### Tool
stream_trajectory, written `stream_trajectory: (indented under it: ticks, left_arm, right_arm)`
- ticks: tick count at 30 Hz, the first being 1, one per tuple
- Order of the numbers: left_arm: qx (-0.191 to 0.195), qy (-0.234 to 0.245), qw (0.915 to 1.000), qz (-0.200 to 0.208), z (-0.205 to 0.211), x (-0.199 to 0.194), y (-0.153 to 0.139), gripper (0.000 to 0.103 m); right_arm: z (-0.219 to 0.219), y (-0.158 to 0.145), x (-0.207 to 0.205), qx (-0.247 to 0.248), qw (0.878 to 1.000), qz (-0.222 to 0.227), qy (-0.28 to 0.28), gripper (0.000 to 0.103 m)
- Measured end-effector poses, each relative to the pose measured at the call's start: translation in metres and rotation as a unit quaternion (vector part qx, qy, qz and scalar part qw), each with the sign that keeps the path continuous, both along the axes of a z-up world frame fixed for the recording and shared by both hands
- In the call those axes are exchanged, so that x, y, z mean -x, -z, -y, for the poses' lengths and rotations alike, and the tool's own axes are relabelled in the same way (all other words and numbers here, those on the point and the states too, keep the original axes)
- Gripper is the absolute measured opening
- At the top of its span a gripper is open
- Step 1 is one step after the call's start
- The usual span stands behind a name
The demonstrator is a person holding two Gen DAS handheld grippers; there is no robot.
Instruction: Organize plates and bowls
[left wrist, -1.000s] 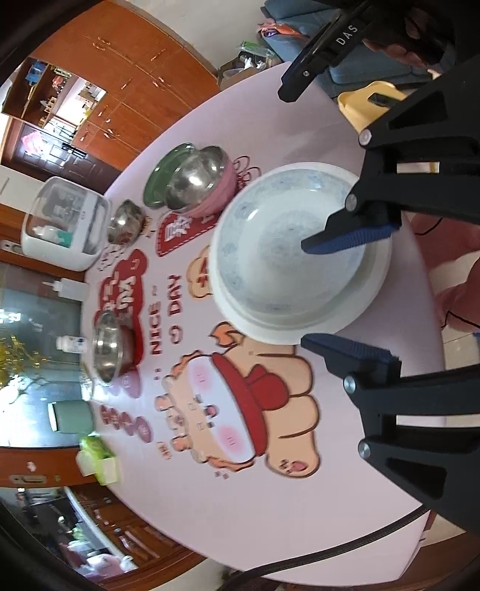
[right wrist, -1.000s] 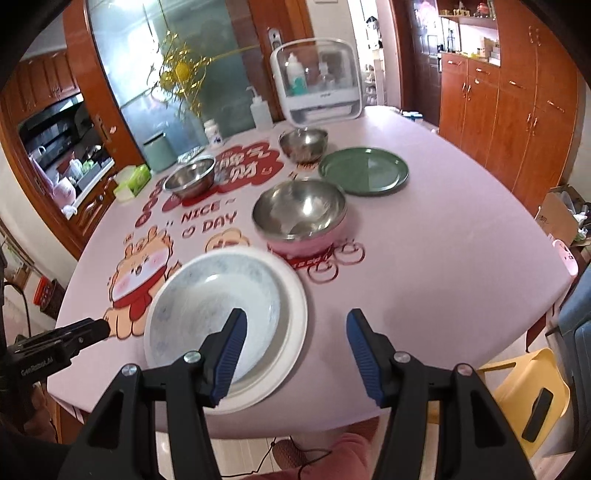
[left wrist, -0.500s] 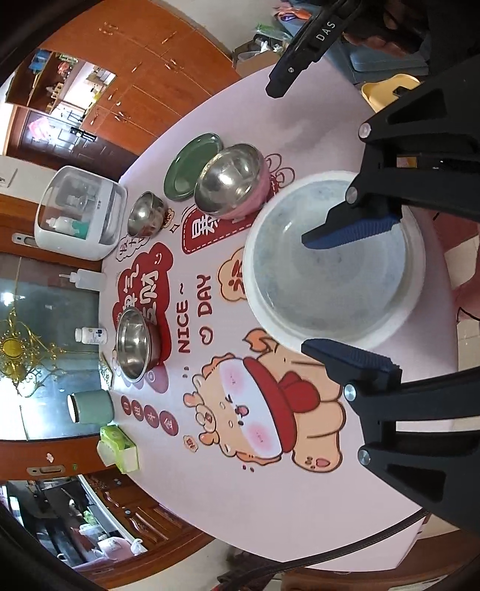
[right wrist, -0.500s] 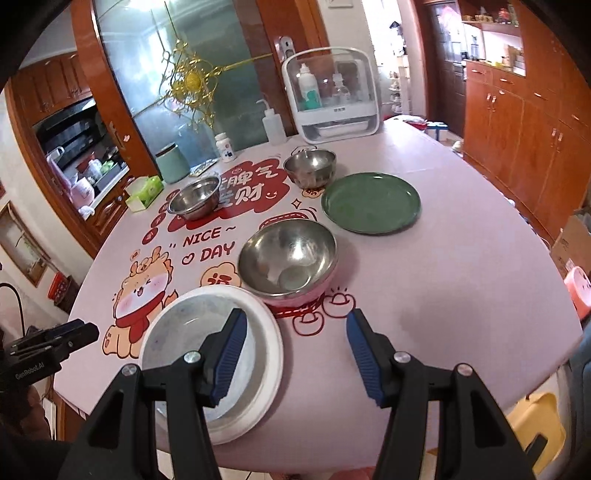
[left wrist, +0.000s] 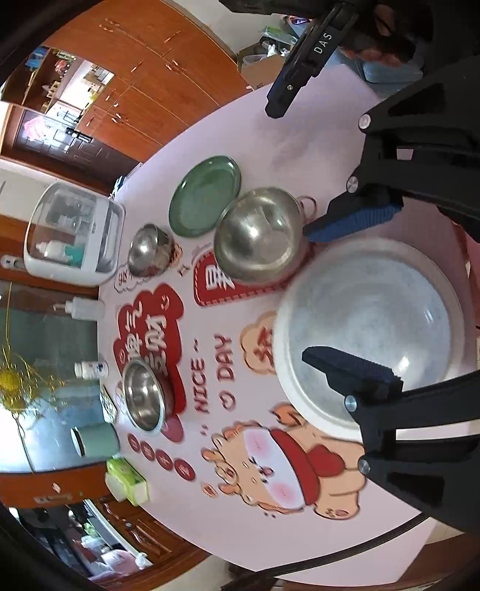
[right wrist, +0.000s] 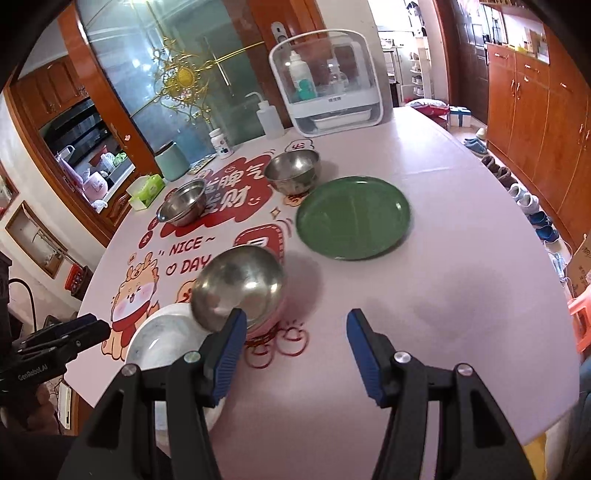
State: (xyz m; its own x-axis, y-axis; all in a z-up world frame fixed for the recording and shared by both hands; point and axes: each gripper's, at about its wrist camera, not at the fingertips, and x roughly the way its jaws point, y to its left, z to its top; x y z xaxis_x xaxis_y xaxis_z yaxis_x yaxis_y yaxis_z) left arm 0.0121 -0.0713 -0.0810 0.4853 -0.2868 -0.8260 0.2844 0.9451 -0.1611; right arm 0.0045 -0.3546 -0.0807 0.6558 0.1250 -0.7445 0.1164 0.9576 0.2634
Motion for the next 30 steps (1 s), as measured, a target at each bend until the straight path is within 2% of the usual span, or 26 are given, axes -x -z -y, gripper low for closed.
stream_trajectory:
  ticks: [11, 16, 20, 30]
  left_arm:
    - [-0.043, -0.006, 0.9989, -0.018, 0.066, -0.037, 0.001, 0.058]
    - [-0.059, 0.002, 0.9980, -0.023, 0.089, -0.056, -0.001, 0.058]
    - [-0.074, 0.010, 0.9967, -0.031, 0.110, -0.075, -0.003, 0.063]
    - [-0.083, 0.019, 0.9948, -0.056, 0.143, -0.125, 0.000, 0.064]
  right_arm:
    - [0.079, 0.012, -0.015, -0.034, 0.999, -0.031, 0.018, 0.057]
    - [0.112, 0.012, -0.024, -0.078, 0.996, -0.028, 0.040, 0.057]
    - [0.127, 0.011, -0.033, -0.088, 0.995, -0.023, 0.049, 0.057]
    - [0.159, 0.028, -0.065, -0.151, 0.985, -0.043, 0.069, 0.057]
